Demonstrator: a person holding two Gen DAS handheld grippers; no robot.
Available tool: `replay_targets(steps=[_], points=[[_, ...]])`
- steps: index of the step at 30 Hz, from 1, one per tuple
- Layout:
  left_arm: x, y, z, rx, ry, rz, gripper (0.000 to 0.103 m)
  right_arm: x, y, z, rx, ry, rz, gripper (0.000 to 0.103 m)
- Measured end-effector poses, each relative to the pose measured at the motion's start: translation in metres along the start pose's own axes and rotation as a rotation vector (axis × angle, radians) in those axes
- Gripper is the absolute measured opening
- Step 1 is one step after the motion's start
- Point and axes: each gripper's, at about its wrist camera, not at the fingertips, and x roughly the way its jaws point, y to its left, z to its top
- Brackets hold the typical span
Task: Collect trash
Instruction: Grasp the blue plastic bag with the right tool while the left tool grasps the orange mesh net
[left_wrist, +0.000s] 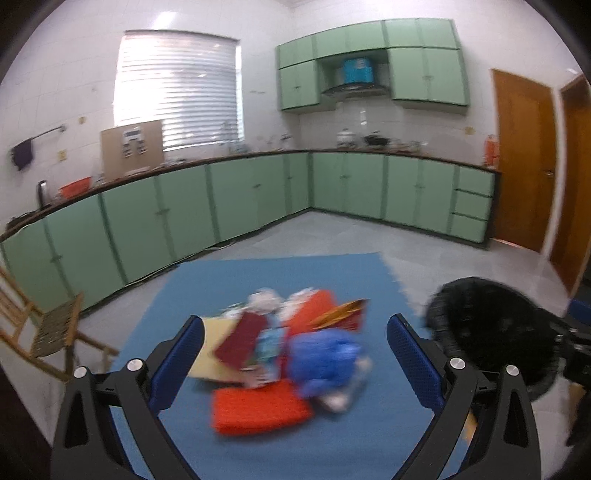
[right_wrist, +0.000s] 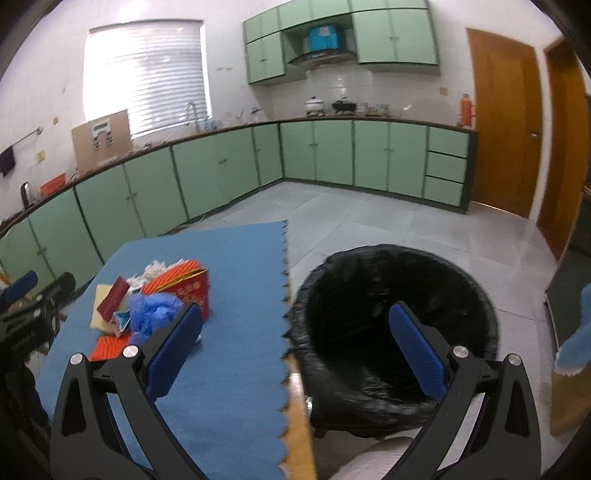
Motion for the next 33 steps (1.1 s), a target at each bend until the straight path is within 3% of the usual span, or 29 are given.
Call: replay_targets(steps=[7,14,18,23,28,33], points=[[0.038,0.069,-0.024,-0.058,0.080,0.117,0.097,0.056,0.058,-0.014,-0.047,0.041,0.096,0.098],[0.065,0.093,-0.048,-0.060,0.164,0.177,0.097,0.109,0.114,-0.031,-0.122,0.109,0.164,0.093],[0.073,0.096,-0.053,-0.056,0.166,0.182,0.092,0.138,0.131,-0.039,-0.139,0.168,0.186,0.077],[0.079,0.105,-0.056,-0.074,0.177,0.166,0.088,0.151,0.145,-0.046,-0.158,0.204,0.221,0.067],[0.083,0.101,-0.061,-0.082,0.195,0.137,0.088,0.149,0.154,-0.046,-0.182,0.217,0.321,0.025],[0.081,0.093,-0.066,-0.073,0.208,0.110,0.087,0.140,0.152,-0.045,-0.166,0.197,0.372,0.019]])
